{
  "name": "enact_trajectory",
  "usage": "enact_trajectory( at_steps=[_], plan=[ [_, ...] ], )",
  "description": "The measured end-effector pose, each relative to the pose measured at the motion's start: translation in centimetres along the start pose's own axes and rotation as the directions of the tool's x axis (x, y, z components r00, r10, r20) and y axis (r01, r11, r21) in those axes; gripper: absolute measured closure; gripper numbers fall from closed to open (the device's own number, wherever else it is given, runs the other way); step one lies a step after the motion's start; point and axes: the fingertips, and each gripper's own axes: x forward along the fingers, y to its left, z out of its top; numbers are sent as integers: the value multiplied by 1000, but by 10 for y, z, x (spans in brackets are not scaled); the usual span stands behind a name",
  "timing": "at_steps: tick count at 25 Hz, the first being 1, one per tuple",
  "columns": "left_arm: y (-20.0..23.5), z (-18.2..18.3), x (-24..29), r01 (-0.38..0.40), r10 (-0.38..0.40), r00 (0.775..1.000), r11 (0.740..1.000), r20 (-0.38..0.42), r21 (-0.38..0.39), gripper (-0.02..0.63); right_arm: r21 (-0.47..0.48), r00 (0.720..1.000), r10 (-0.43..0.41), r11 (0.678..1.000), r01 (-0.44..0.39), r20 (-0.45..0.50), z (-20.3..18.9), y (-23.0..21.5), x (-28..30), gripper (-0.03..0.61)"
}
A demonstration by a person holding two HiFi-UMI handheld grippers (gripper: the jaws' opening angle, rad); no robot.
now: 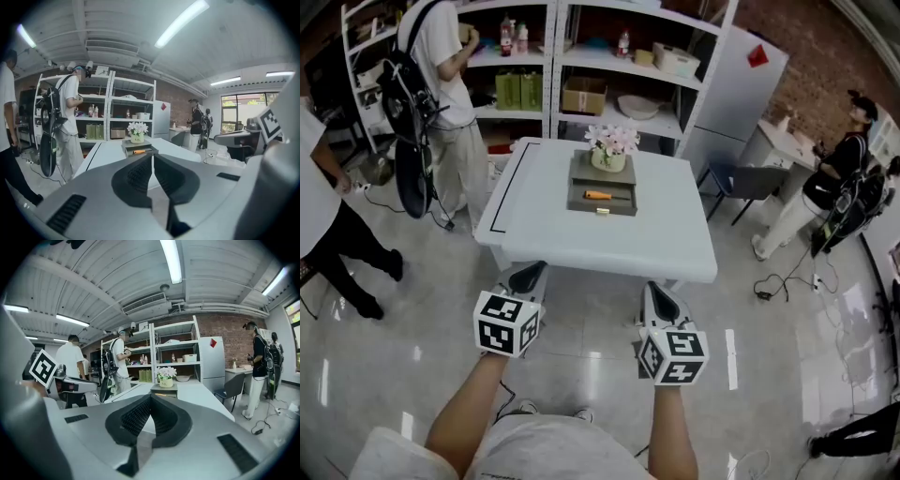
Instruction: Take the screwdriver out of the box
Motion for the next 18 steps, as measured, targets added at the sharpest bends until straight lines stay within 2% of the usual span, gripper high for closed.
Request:
enact_trajectory(
  at_steps=[4, 6, 18],
  plan=[
    [-12, -1, 9, -9, 9, 1000, 1000, 1, -2, 599, -3, 1000, 17, 1000, -17, 1, -1, -14, -1, 572],
    [-18, 1, 11, -15, 15, 1000, 1000, -1, -5, 568, -5, 1000, 28, 1000, -28, -2, -1, -19, -3, 572],
    [-30, 4, 40, -30, 30, 1000, 1000, -7, 4, 537, -1, 998, 70, 998, -70, -8, -4, -42, 14, 572]
  ],
)
